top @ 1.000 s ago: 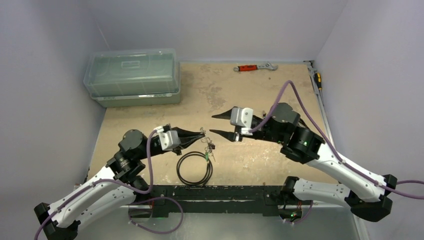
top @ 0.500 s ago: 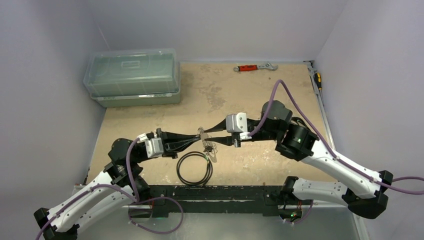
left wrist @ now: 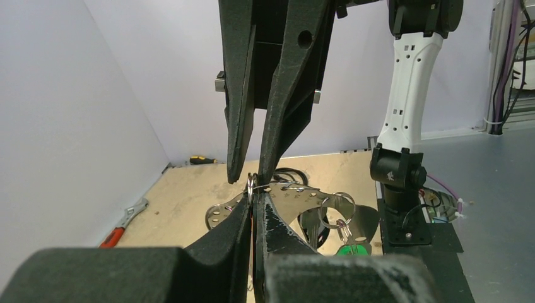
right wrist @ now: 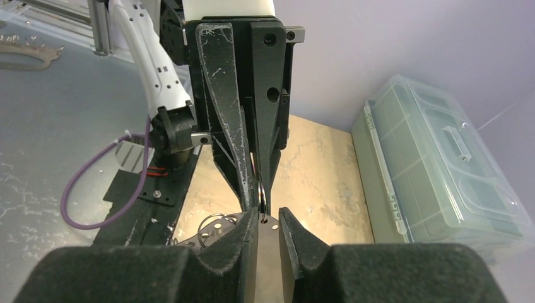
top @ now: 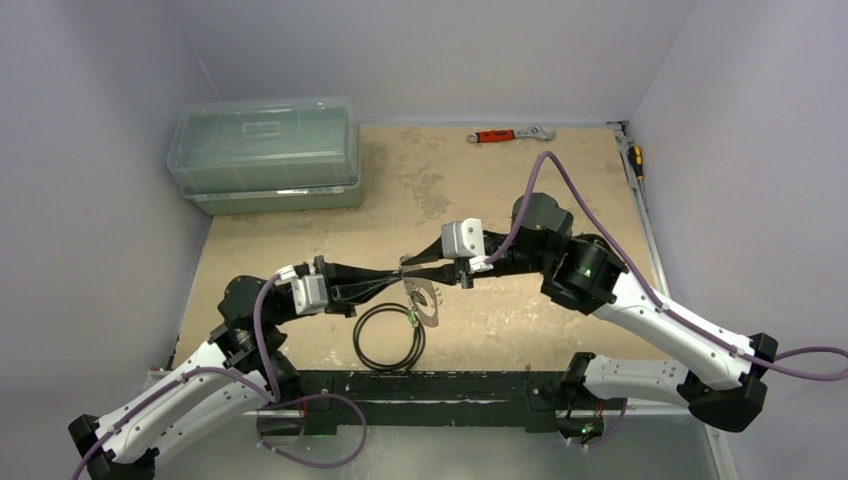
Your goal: Put the keys on the keyring
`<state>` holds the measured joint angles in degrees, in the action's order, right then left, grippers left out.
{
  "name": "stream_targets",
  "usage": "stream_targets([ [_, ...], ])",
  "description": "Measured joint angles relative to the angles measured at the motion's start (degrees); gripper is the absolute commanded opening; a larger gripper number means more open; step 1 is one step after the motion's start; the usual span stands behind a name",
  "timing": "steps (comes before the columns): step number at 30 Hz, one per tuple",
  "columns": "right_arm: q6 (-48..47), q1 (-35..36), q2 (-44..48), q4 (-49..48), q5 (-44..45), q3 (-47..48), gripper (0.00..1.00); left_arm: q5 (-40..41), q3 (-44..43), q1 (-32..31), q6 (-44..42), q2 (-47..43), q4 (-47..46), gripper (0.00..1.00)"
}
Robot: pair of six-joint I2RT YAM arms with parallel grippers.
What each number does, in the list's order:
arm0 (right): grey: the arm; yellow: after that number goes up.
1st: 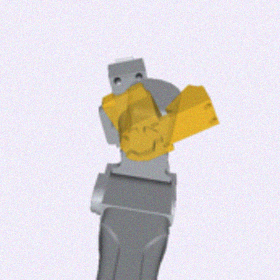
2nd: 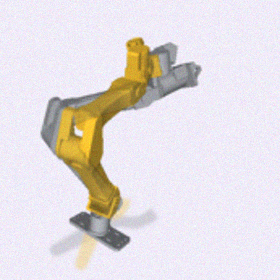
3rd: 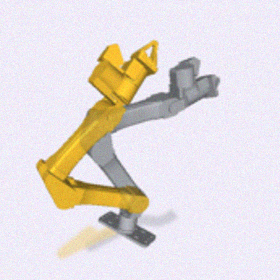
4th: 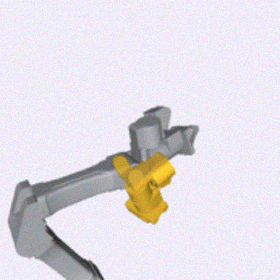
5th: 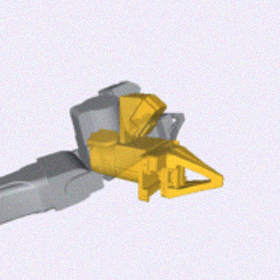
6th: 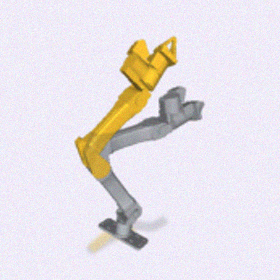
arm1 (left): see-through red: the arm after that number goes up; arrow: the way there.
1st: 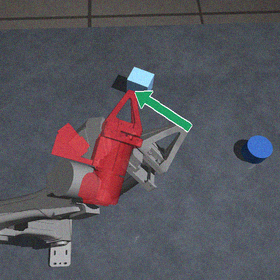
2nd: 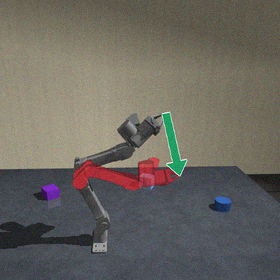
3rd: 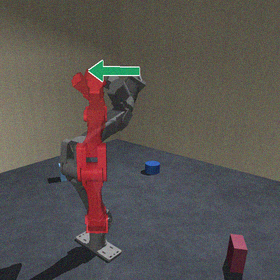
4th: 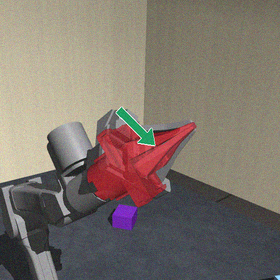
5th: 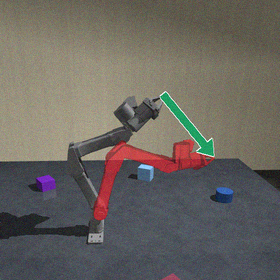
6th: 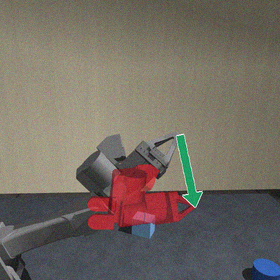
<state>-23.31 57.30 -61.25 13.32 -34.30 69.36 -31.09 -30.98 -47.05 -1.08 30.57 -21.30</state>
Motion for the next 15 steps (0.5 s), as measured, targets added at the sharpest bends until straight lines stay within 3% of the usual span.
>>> stream_targets([
  [11, 0.13, -0.26, -2.14, 1.62, -0.96, 2.19, 0.13, 0.79, 0.17, 0.11, 0.63, -0.04, -0.04, 0.00],
  [15, 0.11, -0.37, -3.28, 3.17, -0.83, 3.30, 0.03, 1.40, 0.59, 0.17, 0.59, -0.04, 0.17, 0.00],
])
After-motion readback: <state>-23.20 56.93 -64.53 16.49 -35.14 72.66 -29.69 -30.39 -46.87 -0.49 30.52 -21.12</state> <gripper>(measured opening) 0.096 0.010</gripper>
